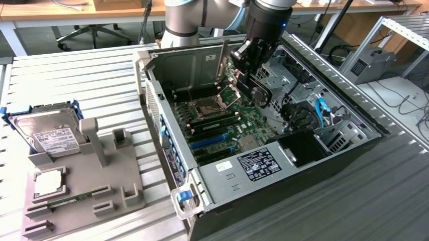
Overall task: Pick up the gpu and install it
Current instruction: 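Insert the gpu into the slot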
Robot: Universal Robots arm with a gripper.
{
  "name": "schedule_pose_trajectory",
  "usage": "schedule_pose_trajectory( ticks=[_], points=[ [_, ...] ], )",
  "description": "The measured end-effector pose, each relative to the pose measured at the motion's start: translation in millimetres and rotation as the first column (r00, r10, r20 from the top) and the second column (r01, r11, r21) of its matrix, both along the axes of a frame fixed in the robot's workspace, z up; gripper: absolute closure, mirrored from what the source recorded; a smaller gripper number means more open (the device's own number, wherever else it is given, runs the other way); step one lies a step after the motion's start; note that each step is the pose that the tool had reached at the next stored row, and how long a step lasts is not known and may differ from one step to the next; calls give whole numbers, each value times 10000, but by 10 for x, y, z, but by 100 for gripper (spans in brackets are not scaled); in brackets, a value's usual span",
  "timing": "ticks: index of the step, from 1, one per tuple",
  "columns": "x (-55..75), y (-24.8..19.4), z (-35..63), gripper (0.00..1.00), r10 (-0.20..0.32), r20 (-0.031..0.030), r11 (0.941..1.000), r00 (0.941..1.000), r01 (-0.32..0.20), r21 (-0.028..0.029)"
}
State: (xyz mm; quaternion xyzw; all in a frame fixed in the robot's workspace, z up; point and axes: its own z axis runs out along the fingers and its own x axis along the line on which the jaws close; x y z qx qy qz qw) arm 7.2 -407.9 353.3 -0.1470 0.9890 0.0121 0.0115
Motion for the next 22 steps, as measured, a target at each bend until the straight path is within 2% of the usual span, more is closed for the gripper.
schedule_pose_trajectory(
  ticks=[22],
  points=[
    [0, 0, 0, 74, 916, 0, 9958, 9958, -916, 0]
  ],
)
